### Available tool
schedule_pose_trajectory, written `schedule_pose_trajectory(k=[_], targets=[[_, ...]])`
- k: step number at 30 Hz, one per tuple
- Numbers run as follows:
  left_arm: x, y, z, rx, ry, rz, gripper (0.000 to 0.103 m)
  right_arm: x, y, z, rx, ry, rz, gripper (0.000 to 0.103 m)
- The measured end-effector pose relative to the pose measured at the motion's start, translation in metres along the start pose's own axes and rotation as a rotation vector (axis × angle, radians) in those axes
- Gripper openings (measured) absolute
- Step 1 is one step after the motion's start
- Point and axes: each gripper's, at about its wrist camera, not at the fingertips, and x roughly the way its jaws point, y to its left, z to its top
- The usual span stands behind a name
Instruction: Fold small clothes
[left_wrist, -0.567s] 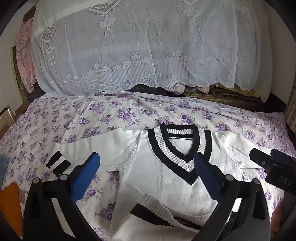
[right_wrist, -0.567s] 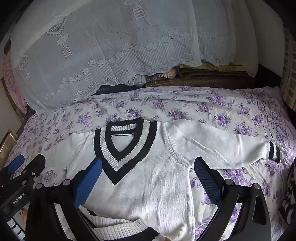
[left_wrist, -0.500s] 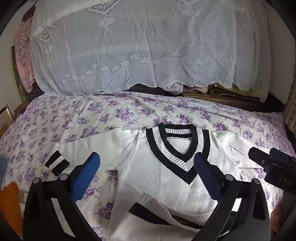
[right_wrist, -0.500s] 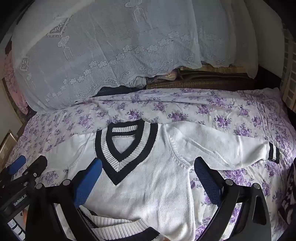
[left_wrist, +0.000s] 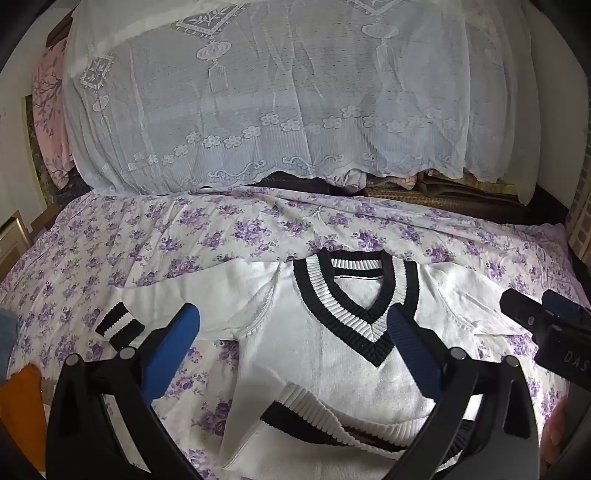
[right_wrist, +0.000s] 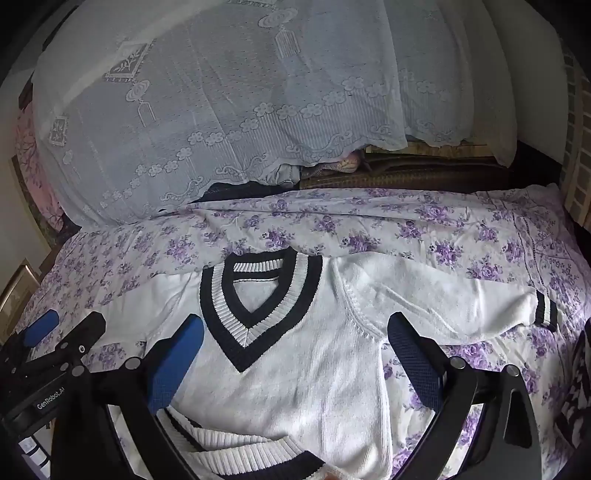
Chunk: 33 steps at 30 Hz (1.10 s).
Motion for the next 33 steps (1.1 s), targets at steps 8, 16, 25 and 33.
schedule_pose_trajectory(k=[8,16,25,33], targets=[[0.0001,0.0004,0.0016,0.003,0.002,0.001,0.099,-0.0004,0.0006,0.0002,-0.001,-0.001,0.001,0.100],[-0.0015,0.0026,0.0020,-0.001,0.002,0.002,0.099,-0.0019,0.0013,0.0002,0.000,-0.004,0.001,0.100],[-0.0017,0.0031,0.0008,0.000,0.001,0.002,0.099,-0.0029,0.0008,0.0005,-0.002,-0.005,0.001,0.100],[-0.0019,0.0043,0.0010,0.000,0.001,0.001,0.099,-0.0028,0.0003,-0.0006,-0.001,-0.006,0.000,0.100]])
